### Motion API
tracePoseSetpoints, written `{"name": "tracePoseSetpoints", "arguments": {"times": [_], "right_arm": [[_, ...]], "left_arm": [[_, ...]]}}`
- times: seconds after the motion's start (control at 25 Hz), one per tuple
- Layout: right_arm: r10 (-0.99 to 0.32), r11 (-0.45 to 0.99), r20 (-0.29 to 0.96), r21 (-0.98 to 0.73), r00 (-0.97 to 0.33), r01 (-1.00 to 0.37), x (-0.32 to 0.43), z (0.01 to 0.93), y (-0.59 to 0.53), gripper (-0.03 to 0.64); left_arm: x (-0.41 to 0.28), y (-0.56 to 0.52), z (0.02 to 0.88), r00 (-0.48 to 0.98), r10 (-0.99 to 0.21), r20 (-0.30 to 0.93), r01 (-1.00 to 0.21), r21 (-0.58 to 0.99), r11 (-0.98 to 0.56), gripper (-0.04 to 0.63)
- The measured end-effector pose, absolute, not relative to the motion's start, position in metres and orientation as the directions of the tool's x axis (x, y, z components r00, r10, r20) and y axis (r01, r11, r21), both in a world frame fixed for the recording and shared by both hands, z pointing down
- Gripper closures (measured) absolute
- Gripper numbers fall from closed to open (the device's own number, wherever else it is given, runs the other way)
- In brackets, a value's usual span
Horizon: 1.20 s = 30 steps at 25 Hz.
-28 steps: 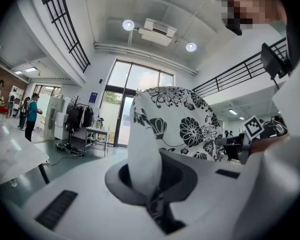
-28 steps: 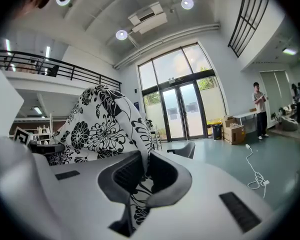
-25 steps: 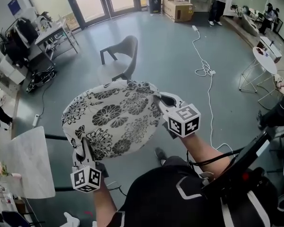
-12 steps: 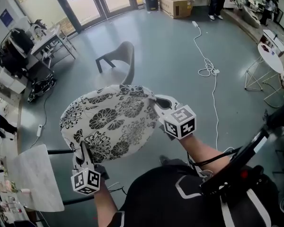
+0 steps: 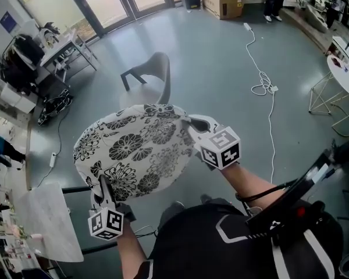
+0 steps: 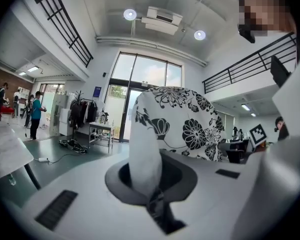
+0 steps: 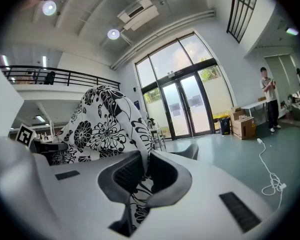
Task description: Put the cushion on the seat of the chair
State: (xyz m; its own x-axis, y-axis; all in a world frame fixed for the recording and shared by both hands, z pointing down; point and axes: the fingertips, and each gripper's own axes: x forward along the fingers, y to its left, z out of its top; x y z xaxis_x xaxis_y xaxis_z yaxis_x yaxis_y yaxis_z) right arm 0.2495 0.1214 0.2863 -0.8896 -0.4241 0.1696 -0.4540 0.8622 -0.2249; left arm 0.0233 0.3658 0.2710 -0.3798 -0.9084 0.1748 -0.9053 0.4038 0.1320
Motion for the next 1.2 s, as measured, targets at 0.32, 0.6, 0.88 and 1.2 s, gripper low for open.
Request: {"name": "tracePoseSetpoints", "arguments": {"times": [0.32, 0.6, 0.88, 1.2], "right_arm": [[-0.434, 0.849, 0.197, -0.236, -0.879, -0.472, 0.189, 0.292, 0.114, 0.589], [-0.460, 0.838, 0.205, -0.221, -0.864, -0.498, 0.174, 0.323, 0.097, 0.589], [-0.477, 0.826, 0.242, -0.205, -0.845, -0.525, 0.168, 0.341, 0.094, 0.589], [-0.519, 0.799, 0.261, -0.192, -0.814, -0.571, 0.166, 0.356, 0.089, 0.589]], "left_arm": [[-0.045, 0.349, 0.272, -0.387, -0.908, 0.161, -0.904, 0.131, 0.408, 0.575], [-0.065, 0.331, 0.312, -0.347, -0.924, 0.163, -0.920, 0.132, 0.369, 0.577], [-0.074, 0.325, 0.333, -0.316, -0.930, 0.189, -0.927, 0.146, 0.345, 0.575], [-0.080, 0.316, 0.354, -0.279, -0.940, 0.196, -0.939, 0.149, 0.310, 0.575]]}}
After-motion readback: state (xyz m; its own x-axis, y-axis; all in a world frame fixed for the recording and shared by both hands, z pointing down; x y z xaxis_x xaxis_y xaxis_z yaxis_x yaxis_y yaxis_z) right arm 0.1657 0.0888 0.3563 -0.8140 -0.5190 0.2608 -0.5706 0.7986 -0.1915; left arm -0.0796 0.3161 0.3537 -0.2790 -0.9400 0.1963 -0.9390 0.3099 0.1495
